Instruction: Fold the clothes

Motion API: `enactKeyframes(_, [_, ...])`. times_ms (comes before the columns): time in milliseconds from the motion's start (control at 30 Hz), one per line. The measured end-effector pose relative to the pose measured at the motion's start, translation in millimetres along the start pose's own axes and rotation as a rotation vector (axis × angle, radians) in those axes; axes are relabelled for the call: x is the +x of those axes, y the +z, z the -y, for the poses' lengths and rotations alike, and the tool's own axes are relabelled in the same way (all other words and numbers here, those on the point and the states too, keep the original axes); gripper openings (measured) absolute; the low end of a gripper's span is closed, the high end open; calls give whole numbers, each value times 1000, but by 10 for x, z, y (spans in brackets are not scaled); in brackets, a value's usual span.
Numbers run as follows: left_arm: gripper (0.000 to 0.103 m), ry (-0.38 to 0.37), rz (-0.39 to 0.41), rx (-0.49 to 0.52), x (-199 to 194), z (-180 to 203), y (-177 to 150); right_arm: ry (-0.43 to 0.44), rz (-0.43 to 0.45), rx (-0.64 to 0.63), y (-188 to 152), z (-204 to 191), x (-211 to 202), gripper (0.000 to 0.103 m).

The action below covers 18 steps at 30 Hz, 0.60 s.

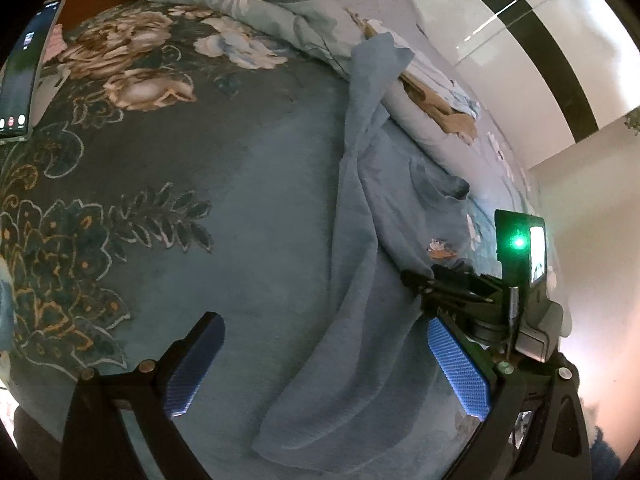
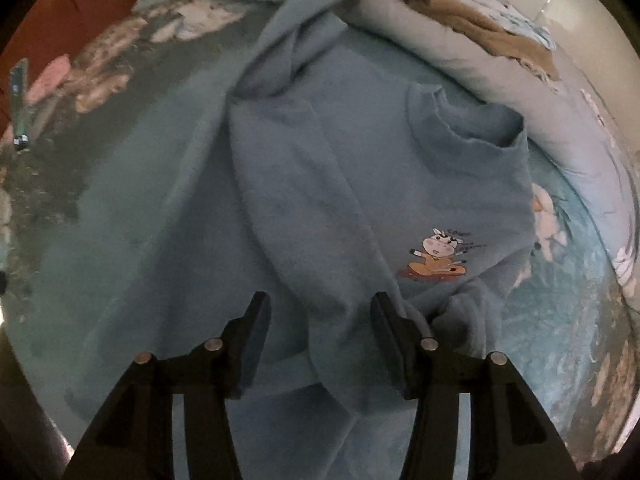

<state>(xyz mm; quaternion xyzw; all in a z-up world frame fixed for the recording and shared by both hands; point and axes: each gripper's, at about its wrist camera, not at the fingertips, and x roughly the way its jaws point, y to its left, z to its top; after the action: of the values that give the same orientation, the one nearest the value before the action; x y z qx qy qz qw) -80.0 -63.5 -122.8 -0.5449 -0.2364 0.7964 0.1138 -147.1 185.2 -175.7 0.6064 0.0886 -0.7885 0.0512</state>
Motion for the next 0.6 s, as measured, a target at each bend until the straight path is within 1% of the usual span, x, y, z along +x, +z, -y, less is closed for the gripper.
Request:
enactKeyframes(33, [103,-1,2,-2,-8,-9,2,-12,2,27,-3,42,-12,5])
enactKeyframes(100, [103,-5,6,-3,-26,-13,8,67,22,161,-45,265,-107,4])
enactKeyframes(133, [103,-7,7,-2,-31,-12,14,90,35,206,-74,351,-154,4])
enactKeyframes(233, [103,-12,9,4,-31,4,44,122,122,346,-284,739,-460,4])
enactKeyframes(300, [103,-12,12,15,-17,39,90,104,180,425,-467,1042,-685,3])
enactKeyframes(400, [103,-12,19,42,20,135,194,37,277,575,-849,1620,-1056,3])
enactKeyframes(533, [103,-13,22,99,145,344,419,-58,364,769,-1221,2338,-1413,3])
enactKeyframes(600, [103,-7,20,135,232,455,546,-78,382,854,-1406,2623,-1458,3])
